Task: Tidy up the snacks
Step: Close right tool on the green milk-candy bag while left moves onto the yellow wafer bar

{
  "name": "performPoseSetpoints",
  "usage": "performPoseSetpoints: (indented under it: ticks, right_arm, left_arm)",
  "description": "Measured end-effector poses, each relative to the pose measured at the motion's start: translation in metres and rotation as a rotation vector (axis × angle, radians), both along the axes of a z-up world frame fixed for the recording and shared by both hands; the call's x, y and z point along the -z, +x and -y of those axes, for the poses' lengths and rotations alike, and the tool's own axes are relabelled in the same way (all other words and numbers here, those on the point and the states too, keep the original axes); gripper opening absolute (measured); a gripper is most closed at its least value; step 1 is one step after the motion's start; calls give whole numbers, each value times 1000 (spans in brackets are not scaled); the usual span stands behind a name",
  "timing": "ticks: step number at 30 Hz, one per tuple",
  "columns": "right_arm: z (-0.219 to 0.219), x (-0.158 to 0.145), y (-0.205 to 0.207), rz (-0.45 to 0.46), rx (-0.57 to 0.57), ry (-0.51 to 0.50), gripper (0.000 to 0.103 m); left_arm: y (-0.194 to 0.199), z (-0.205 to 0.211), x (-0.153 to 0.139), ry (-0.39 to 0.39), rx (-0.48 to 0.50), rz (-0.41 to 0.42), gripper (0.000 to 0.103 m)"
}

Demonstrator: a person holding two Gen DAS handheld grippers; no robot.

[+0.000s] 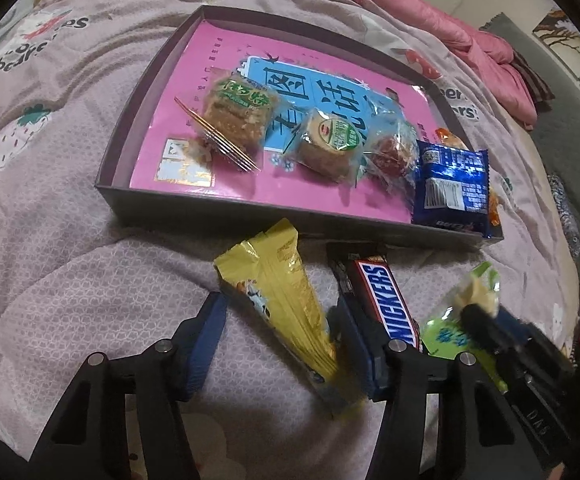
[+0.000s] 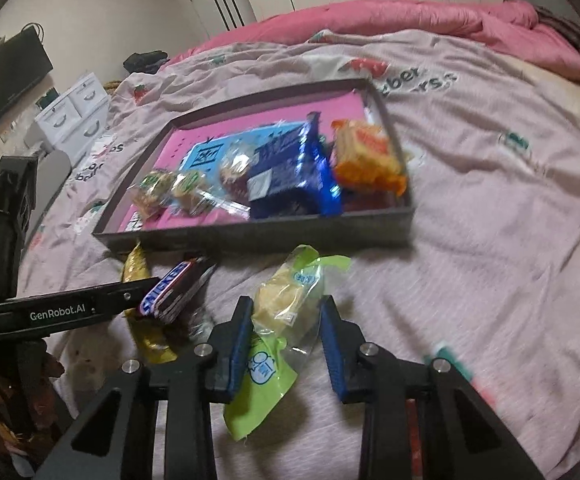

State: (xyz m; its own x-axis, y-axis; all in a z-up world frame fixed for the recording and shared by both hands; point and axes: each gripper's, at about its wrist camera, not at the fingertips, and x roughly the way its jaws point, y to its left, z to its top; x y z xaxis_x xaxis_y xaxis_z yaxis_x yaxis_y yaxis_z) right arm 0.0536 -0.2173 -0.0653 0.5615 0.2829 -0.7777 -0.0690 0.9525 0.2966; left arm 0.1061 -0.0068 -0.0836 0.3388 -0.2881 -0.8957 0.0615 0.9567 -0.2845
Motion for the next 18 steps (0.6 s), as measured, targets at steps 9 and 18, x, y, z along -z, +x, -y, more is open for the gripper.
performPoseSetpoints:
  ticks: [9, 18]
  right_arm:
    - [8, -10, 1, 44, -11, -21, 33]
    - [10, -20, -2, 79, -22, -34, 33]
  left_arm:
    - [5, 16, 3, 110, -13, 36, 58]
    - [9, 14, 1, 142, -6, 56, 36]
